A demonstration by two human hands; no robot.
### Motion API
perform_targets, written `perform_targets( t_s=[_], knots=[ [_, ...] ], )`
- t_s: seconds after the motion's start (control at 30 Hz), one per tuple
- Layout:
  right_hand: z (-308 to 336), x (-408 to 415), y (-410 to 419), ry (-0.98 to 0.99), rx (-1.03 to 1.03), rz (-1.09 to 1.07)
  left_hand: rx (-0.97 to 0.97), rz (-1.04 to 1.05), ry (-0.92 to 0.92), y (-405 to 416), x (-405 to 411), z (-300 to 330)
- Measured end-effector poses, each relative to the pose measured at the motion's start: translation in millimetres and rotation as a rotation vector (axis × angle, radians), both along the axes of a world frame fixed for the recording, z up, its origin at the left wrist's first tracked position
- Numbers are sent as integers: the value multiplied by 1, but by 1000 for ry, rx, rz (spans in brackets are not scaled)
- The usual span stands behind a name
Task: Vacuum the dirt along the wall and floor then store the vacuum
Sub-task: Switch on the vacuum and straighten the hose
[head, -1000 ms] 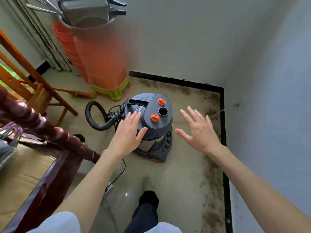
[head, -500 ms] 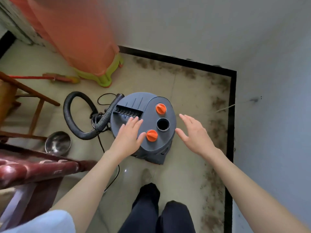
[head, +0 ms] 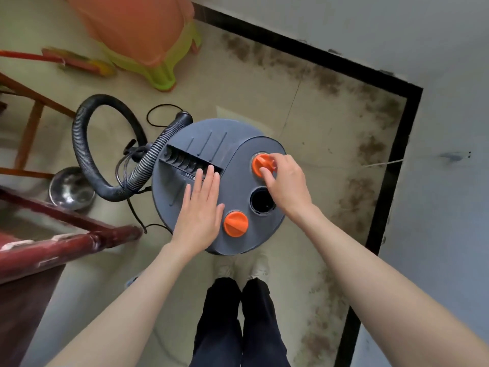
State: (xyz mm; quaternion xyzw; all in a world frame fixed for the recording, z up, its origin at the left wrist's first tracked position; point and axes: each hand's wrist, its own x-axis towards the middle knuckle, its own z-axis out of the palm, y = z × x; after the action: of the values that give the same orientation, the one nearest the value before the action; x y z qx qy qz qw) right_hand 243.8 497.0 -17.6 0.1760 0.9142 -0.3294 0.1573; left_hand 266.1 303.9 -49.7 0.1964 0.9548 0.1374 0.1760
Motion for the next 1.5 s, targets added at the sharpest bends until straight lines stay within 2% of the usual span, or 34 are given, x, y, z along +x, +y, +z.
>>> perform_targets(
  t_s=[0.2,0.37,0.6,0.9,1.13,1.2,1.37,1.5],
  knots=[
    [-17,-8,-4,82,17,-65,2,-2,140,4,6,-12],
    [-19,-11,-4,92,31,-47,0,8,126,4,6,-12],
    [-23,-12,-7,98,-9,-187,-10,14,116,6,6,-14],
    [-27,-12,-7,130,-7,-229,3,22,137,6,6,-15],
    [-17,17,-12,170,-137,-244,-16,0,55,3,6,-10],
    [-13,43,-20,200,-168,-179,-17,-5,13,1,3,-5],
    [-19,90,-40,142,-103,228,-44,-38,2,-7,-3,3],
    [-22,85,-48,253,63,306,-25,-58,-11,-9,-6,3]
  ],
)
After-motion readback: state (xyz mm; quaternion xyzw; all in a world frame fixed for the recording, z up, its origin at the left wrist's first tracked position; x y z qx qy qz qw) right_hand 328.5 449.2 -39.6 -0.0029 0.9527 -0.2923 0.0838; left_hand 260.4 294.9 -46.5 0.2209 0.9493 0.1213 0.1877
